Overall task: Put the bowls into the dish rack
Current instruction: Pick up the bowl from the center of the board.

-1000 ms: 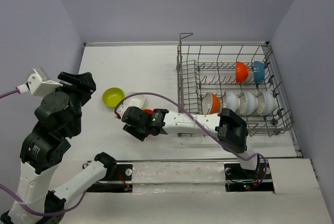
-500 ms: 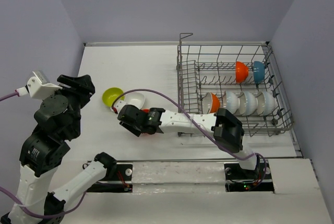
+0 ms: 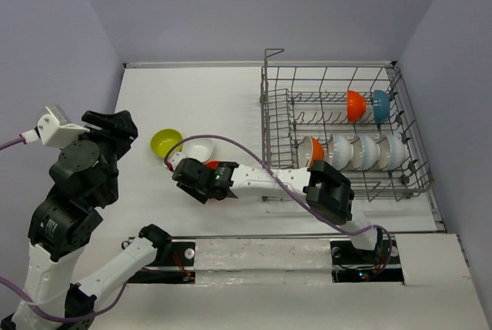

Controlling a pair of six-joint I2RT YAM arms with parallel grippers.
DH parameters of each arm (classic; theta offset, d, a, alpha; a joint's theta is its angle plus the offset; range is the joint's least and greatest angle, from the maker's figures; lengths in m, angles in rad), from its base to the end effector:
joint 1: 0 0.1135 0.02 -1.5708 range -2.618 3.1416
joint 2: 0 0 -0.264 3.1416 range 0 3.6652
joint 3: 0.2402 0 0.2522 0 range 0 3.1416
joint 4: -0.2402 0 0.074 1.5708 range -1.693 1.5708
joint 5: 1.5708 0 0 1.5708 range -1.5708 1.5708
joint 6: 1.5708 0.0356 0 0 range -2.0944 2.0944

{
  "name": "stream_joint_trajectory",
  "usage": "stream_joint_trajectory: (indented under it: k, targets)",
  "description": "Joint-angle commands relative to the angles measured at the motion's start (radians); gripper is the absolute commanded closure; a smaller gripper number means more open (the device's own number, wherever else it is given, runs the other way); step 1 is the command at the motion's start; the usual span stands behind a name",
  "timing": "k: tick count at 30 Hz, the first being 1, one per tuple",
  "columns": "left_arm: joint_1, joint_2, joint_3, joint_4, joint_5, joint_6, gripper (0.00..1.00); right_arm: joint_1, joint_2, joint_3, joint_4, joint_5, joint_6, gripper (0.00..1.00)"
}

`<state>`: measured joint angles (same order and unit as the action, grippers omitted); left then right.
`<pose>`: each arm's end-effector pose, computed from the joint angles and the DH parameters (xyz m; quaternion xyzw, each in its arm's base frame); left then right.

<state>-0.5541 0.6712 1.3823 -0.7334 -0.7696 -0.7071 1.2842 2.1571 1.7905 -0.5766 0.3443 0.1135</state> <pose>0.0634 -0.0101 0.4808 -0.3123 0.6407 -0.1654 0.6817 0.1470 0.4564 0.2146 -0.4737 0.8103 0.0709 0.3376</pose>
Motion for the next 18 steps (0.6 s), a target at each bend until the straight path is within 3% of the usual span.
stream_joint_trajectory:
  k: [1,8,18]
  targets:
    - [0.005,-0.002,0.026,0.035,-0.048,0.017,0.37,0.006,0.017,0.021,0.043,0.009,0.014,0.50]
    - [0.005,-0.004,0.017,0.042,-0.048,0.021,0.36,0.006,0.038,0.018,0.043,0.009,0.014,0.51]
    - [0.005,-0.007,0.006,0.048,-0.045,0.024,0.36,0.006,0.046,0.021,0.044,0.028,0.015,0.63]
